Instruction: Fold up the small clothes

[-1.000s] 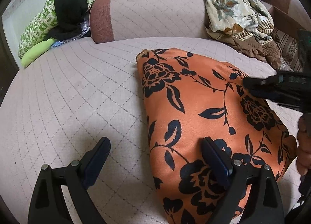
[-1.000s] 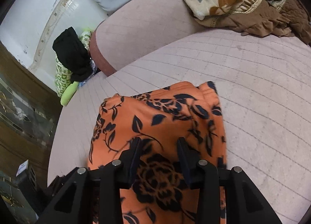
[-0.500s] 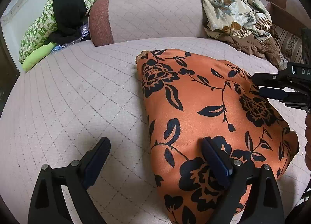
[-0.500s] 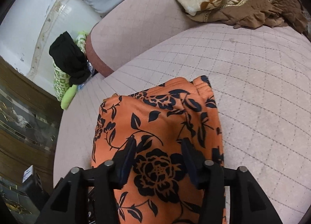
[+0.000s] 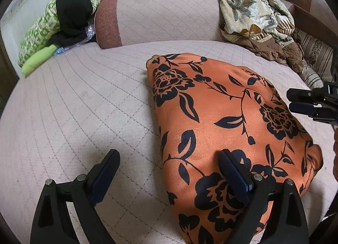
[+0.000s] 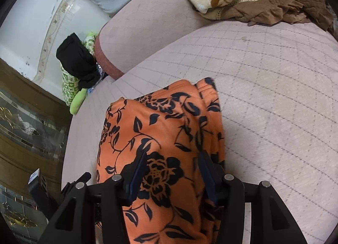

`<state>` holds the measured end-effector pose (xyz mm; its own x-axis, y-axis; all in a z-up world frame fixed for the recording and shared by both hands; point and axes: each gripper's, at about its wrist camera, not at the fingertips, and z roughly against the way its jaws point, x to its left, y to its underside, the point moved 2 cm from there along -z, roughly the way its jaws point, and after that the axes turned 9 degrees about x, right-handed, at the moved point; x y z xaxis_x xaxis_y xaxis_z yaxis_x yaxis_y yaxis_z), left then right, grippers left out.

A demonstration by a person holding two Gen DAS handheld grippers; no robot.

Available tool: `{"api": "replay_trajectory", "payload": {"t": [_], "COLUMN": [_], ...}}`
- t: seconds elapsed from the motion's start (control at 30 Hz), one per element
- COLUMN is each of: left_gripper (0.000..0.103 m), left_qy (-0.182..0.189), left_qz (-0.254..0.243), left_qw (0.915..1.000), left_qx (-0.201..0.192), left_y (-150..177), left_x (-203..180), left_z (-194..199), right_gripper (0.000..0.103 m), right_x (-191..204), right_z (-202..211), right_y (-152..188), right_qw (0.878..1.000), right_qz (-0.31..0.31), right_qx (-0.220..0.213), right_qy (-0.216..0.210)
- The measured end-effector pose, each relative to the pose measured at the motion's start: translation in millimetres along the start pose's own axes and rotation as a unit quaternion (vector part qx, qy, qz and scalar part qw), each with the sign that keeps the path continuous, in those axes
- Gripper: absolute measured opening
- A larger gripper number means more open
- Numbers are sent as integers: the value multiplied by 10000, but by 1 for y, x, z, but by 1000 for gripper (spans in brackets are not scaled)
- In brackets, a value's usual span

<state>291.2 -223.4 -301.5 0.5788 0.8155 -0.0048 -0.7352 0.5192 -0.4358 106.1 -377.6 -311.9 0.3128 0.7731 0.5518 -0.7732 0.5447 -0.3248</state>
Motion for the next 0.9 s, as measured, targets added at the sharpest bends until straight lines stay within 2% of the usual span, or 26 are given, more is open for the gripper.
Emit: {"api": "replay_trajectory", "payload": {"t": [0.17,0.3,0.4,0.5,0.7,0.9], "left_gripper": [95,95,95,95,95,95], "left_qy": [632,918,1324,1549,1588,1369], "left_qz": [502,871,1096,1178,868,667], "left_qw": [9967,9918,9846,9799,9826,9877], "left_qx": [91,150,305,444,417,350], "left_y": [-5,-5,-5,-4,-5,-6], "left_x": [18,32,39,38,23,13], "left_z": [-4,-8,-15,-21,-20,-19], "right_gripper": [57,57,58,58,62,63], "right_x": [-21,-32,-42,-48,-57,-61], "right_z": [3,-3,-12,-18,-24,-25], "right_y": [-4,-5,-6,-5,-6,-6], "right_qw": [9997,9989,9975,9965,9952,9939], "right_qz": [-247,-382,-541,-624,-677,-731], "right_qx": [38,171,329,416,509,503], "right_qy": [-64,-209,-322,-366,-481,-656]}}
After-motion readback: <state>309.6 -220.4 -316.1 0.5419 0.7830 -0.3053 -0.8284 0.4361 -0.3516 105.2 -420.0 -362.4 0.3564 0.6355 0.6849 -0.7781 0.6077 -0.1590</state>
